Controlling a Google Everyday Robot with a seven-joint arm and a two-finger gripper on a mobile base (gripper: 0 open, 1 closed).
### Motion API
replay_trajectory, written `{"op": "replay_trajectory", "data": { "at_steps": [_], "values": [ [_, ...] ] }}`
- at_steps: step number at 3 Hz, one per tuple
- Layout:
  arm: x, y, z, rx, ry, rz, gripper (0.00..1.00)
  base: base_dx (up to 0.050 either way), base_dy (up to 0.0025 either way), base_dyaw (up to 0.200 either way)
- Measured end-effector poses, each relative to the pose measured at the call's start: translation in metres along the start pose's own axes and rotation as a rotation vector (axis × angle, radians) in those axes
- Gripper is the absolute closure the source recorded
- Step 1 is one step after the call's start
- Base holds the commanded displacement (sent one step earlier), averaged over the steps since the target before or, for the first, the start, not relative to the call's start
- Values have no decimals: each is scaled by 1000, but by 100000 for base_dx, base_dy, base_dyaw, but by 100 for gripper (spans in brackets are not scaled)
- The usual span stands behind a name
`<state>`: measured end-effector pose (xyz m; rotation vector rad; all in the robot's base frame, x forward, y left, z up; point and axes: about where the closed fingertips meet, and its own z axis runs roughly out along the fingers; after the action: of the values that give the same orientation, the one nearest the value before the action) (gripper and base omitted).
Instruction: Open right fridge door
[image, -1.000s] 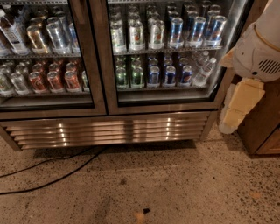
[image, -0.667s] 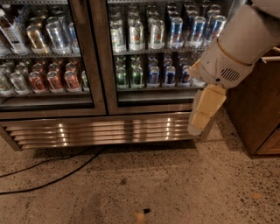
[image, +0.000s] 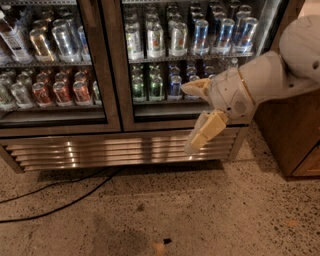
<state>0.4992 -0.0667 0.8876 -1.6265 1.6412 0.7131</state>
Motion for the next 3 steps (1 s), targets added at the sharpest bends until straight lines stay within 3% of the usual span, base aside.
{"op": "replay_trajectory", "data": {
  "at_steps": [1,2,3],
  "values": [
    [-14,17,-24,65,-228,37,0,0,0,0],
    [-17,25,-55,115,-300,85,0,0,0,0],
    [-17,25,-55,115,-300,85,0,0,0,0]
  ]
}}
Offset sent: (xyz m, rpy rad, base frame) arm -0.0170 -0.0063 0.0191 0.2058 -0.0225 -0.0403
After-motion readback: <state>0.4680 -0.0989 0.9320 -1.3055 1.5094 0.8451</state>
